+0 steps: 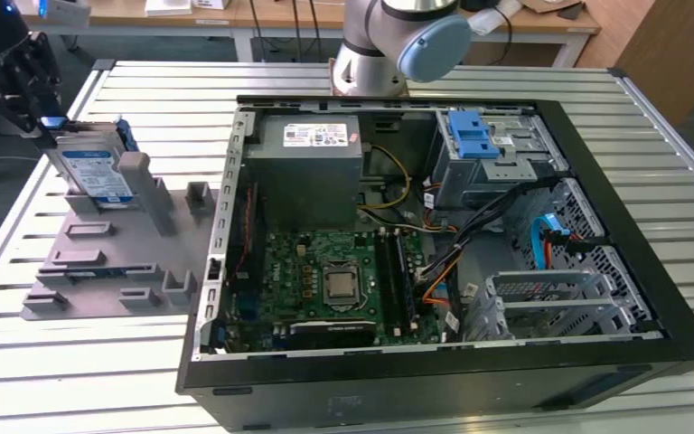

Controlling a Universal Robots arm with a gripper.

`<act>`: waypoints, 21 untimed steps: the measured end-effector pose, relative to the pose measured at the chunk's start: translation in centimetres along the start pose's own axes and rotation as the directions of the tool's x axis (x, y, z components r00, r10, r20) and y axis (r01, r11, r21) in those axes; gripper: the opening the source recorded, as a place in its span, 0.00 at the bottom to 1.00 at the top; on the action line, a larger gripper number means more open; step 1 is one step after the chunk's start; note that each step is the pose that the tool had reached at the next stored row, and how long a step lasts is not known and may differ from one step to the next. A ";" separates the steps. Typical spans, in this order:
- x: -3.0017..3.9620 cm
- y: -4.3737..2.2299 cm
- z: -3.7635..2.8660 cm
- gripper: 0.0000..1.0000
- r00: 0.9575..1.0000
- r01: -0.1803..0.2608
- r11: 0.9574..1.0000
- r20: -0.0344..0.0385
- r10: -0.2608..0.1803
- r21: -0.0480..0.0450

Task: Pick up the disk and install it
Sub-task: 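Pick up the disk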

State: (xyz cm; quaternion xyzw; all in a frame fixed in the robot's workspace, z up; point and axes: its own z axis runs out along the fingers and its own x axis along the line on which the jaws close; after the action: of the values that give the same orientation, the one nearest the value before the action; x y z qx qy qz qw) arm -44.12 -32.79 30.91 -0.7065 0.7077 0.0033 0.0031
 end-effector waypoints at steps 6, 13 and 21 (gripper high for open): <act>-0.02 0.04 0.10 0.50 1.000 0.000 1.000 0.000 0.000 0.000; -0.01 0.04 0.39 0.50 1.000 0.000 1.000 0.000 0.000 -0.001; -0.01 0.03 1.01 0.50 1.000 0.000 1.000 0.000 0.000 -0.001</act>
State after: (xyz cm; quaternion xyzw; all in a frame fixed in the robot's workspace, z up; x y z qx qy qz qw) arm -44.15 -32.77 29.91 -0.7065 0.7077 0.0037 0.0029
